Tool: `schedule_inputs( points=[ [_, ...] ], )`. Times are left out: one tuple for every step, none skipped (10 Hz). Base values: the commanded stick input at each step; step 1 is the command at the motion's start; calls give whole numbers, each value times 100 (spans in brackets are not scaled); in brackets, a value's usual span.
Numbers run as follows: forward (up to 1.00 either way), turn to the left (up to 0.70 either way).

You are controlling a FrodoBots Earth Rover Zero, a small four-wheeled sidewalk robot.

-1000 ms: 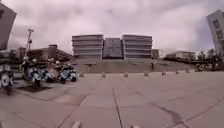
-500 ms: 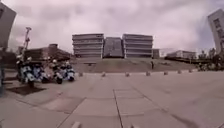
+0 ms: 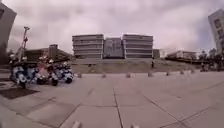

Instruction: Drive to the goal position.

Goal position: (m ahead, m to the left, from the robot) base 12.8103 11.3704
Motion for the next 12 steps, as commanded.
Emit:
schedule_inputs(
  points=[
    [70,0],
    [70,0],
    [70,0],
    [70,0],
    [70,0],
    [70,0],
    [70,0],
    [70,0],
    [70,0],
    [70,0],
    [70,0],
    [70,0]
  ],
)
